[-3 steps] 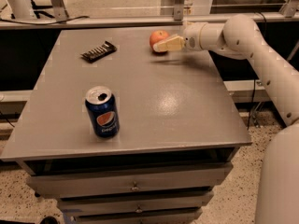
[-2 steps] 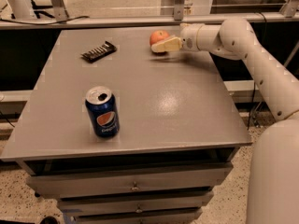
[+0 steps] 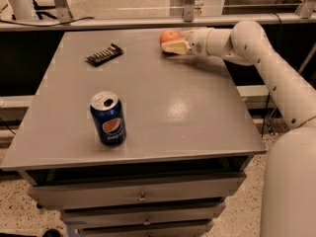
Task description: Move apple near pepsi can
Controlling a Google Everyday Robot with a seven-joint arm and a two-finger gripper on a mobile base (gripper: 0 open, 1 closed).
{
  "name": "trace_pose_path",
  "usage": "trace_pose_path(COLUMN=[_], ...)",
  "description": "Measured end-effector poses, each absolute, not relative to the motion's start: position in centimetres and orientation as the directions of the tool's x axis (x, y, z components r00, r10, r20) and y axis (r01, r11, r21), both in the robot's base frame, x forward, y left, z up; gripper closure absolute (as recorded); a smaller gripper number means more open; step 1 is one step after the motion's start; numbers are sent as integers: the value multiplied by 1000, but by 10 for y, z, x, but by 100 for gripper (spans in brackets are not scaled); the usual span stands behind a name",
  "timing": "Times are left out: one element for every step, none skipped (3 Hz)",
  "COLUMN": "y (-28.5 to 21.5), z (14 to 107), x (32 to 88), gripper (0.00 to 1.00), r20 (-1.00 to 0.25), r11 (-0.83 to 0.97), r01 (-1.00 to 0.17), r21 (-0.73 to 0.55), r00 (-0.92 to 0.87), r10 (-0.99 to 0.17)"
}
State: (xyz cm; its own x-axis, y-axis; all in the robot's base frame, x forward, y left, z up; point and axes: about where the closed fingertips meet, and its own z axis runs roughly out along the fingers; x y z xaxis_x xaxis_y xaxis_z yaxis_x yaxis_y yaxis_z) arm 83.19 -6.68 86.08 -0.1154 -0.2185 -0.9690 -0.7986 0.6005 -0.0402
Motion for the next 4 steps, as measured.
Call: trace_pose_path(y=[-55,-43,-32,-27], z=[870,887,899,900], x=[813,783,738,689], gripper=[62,87,100,100], r20=[-975,-983,-988,-988], r11=[567,524,453,389], r01=[-823,-852,-892,-921], r21=[-26,-15,-8,-18], r00=[-103,-83,-63,-42], r10=[-195,-163,-141,-146])
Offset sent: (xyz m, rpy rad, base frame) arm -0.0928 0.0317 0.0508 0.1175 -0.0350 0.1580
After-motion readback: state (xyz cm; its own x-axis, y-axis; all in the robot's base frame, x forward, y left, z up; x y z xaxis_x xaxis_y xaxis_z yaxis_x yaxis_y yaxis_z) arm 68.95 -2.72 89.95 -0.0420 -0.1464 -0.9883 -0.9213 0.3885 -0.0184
